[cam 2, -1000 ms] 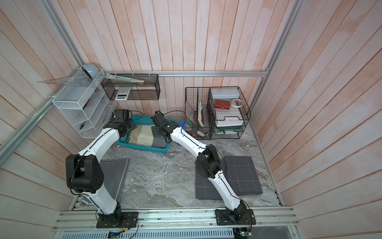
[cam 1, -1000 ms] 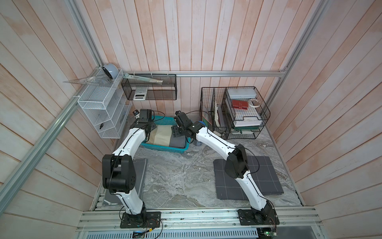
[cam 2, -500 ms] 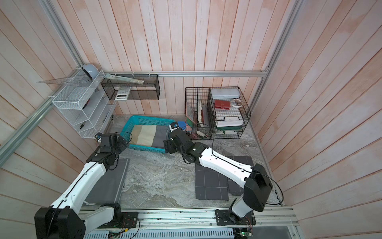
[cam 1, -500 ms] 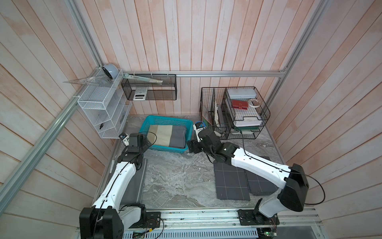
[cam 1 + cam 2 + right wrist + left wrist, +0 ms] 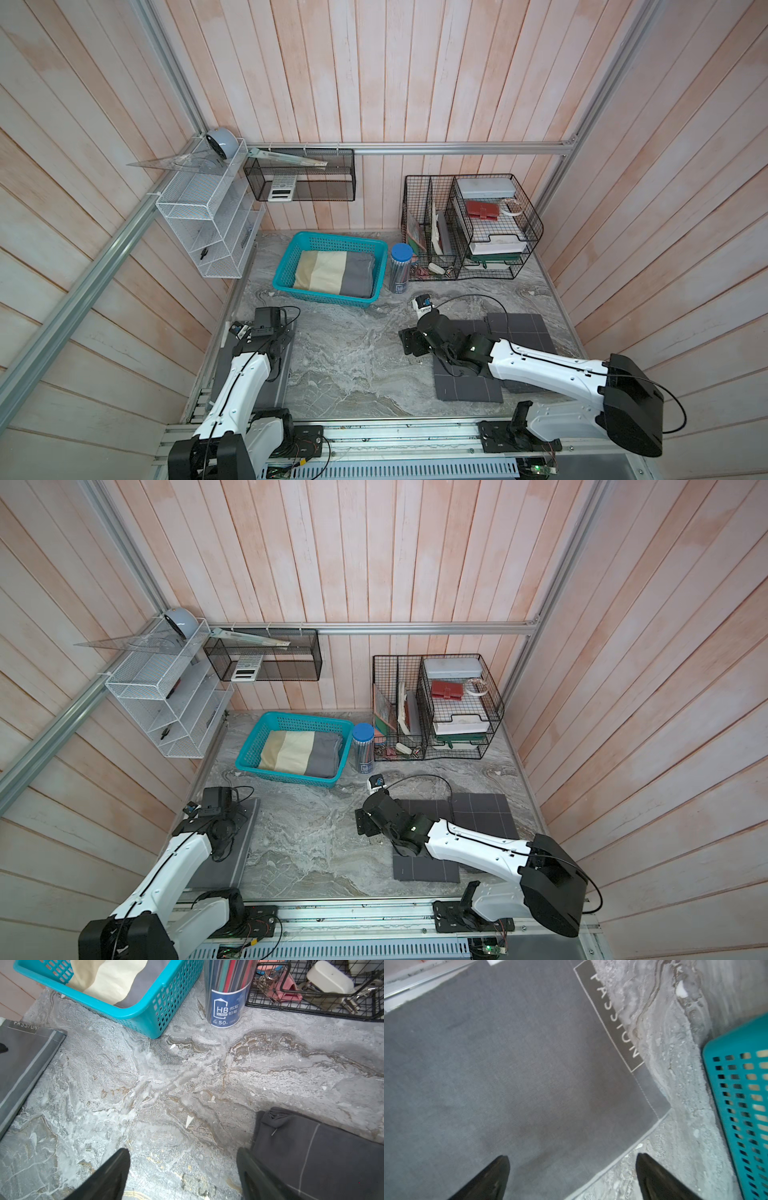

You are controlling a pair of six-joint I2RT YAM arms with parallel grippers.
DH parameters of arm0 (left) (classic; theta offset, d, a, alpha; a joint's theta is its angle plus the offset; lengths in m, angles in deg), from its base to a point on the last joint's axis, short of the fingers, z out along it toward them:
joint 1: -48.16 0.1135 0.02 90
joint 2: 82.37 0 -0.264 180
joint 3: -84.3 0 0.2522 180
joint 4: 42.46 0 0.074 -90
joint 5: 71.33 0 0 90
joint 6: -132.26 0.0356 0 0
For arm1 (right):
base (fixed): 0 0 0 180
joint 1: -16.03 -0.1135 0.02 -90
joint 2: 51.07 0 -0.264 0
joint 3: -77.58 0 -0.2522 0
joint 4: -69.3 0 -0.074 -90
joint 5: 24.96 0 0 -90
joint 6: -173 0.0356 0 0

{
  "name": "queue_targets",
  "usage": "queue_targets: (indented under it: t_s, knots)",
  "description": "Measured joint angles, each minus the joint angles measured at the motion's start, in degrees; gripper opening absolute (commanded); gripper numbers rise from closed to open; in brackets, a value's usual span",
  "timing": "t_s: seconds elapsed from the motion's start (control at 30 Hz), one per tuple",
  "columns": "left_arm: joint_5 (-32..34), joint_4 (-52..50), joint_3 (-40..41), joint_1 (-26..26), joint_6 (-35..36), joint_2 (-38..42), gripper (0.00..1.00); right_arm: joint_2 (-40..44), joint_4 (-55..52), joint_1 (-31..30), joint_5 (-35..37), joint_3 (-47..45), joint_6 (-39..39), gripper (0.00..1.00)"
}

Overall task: Put the folded pillowcase in the basket
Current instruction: Move the pillowcase to the center of the board.

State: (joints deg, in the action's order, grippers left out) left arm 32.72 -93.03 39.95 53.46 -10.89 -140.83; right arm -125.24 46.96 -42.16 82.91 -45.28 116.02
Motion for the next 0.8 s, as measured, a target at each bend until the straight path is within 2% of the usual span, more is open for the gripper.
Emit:
queue_targets:
  t_s: [0.17,0.37,0.63,0.8]
  knots:
    - [-1.7,1.3,2.1,-2.0,-3.7,-3.1,1.00,0.5,1.0,-0.2,0.7,0.0,0.5,0.87]
    - [-1.1,3.9,3.0,-10.7,-9.5,-5.0,1.00,0.6,1.3,-0.2,2.3,0.0,0.2,0.87]
    - [3.1,9.7,4.7,-26.1,-20.3,-4.2,1.00,0.6,1.3,-0.2,3.3,0.0,-0.1,0.87]
    - [3.5,13.2,3.1,-31.6,-22.8,-7.7,1.00,0.5,1.3,-0.3,3.1,0.0,-0.1,0.87]
